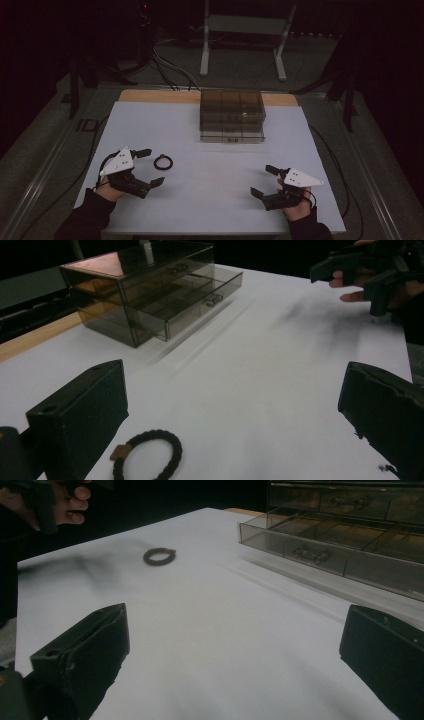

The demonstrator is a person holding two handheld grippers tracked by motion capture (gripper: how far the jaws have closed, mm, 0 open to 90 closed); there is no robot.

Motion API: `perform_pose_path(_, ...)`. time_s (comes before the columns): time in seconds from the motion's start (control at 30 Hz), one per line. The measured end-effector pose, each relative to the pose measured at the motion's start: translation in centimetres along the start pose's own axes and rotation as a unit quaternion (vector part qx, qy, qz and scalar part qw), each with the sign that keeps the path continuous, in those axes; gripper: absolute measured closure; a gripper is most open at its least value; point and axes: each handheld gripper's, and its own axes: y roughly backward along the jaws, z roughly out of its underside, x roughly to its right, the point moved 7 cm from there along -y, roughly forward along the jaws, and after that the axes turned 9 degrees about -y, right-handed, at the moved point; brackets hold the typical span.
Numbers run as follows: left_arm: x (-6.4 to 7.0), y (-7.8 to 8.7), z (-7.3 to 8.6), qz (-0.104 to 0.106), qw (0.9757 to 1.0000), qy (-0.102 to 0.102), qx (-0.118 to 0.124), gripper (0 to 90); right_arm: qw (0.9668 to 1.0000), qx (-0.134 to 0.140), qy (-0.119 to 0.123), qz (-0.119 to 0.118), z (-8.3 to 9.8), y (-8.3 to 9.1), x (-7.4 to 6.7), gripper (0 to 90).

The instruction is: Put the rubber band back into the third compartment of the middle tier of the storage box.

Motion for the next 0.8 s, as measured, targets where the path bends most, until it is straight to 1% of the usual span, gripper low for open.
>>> perform_pose_path(0.03,-0.4,-0.2,0.1,-0.002,1.0,0.004,-0.005,0.3,1.0,0.001,0.002,0.002,0.0,0.0,0.0,0.0)
perform_pose_path(0.1,-0.6,-0.3,0.1,-0.002,1.0,0.007,-0.003,0.3,1.0,0.001,0.0,0.001,0.0,0.0,0.0,0.0)
perform_pose_path(0.13,-1.1,-0.5,0.3,-0.006,0.9999,0.015,-0.005,0.3,1.0,0.001,0.001,0.001,0.0,0.0,0.0,0.0)
perform_pose_path(0.2,-1.6,-0.8,0.5,-0.011,0.9997,0.021,-0.008,0.3,1.0,0.002,0.003,0.001,-0.1,0.0,-0.1,0.0)
perform_pose_path(0.27,-1.8,-0.9,0.6,-0.013,0.9996,0.024,-0.01,0.3,1.0,0.002,0.001,0.001,0.0,0.0,0.0,0.0)
perform_pose_path(0.3,-2.3,-1.1,0.9,-0.016,0.9993,0.031,-0.01,0.3,1.0,0.002,0.0,0.001,0.0,0.1,0.0,0.0)
perform_pose_path(0.4,-3.1,-1.5,1.2,-0.024,0.9988,0.041,-0.015,0.3,1.0,0.004,0.001,0.001,-0.1,0.1,0.0,0.0)
perform_pose_path(0.43,-3.4,-1.7,1.4,-0.026,0.9984,0.047,-0.016,0.3,1.0,0.003,0.0,0.001,-0.1,0.1,0.0,0.0)
perform_pose_path(0.47,-3.4,-1.7,1.4,-0.026,0.9984,0.047,-0.016,0.3,1.0,0.003,-0.001,0.0,-0.1,0.1,0.0,0.0)
perform_pose_path(0.57,-4.1,-2.3,2.1,-0.032,0.9977,0.053,-0.029,0.4,1.0,0.004,0.001,0.0,-0.1,0.1,0.0,0.0)
perform_pose_path(0.7,-4.6,-2.7,2.5,-0.037,0.9968,0.062,-0.034,0.4,1.0,0.003,-0.001,0.0,0.0,0.1,0.1,0.0)
perform_pose_path(0.73,-5.0,-2.9,2.8,-0.042,0.9961,0.065,-0.041,0.4,1.0,0.003,0.001,0.001,0.0,0.1,0.1,0.0)
perform_pose_path(0.8,-5.4,-3.1,3.2,-0.047,0.9953,0.071,-0.046,0.4,1.0,0.003,-0.002,0.0,0.0,0.1,0.1,0.0)
